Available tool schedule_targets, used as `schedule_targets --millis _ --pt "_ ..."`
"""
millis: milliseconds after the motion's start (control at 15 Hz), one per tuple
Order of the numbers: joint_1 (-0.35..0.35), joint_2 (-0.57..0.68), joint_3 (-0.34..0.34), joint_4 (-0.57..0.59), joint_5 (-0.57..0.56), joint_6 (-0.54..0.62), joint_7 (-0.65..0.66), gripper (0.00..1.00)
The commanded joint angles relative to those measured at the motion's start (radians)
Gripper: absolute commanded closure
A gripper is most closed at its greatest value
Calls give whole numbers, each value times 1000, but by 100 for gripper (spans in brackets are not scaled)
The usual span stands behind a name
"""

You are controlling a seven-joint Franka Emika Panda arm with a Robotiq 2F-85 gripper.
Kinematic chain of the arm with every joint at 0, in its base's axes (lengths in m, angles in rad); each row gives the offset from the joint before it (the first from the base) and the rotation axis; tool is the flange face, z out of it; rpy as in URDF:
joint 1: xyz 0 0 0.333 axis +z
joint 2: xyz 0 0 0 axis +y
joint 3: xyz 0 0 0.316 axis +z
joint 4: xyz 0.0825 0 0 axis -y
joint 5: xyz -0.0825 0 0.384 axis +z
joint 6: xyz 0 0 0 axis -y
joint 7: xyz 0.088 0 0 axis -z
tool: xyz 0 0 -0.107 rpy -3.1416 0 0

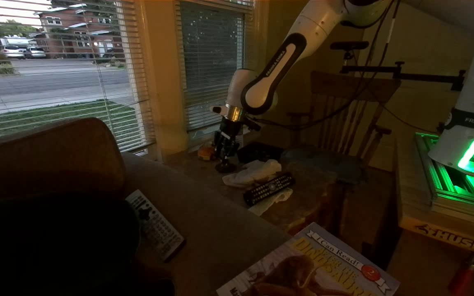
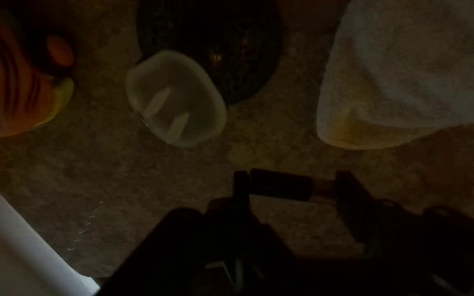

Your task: Remove one object from the black box and put it on the countertop.

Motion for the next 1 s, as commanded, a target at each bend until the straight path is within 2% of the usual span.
schedule_targets --millis 0,400,933 --pt "35 65 -24 98 -40 -28 -99 70" --pt "81 139 -68 189 -56 5 -235 70" --pt "117 216 -92 292 -46 -5 -337 70"
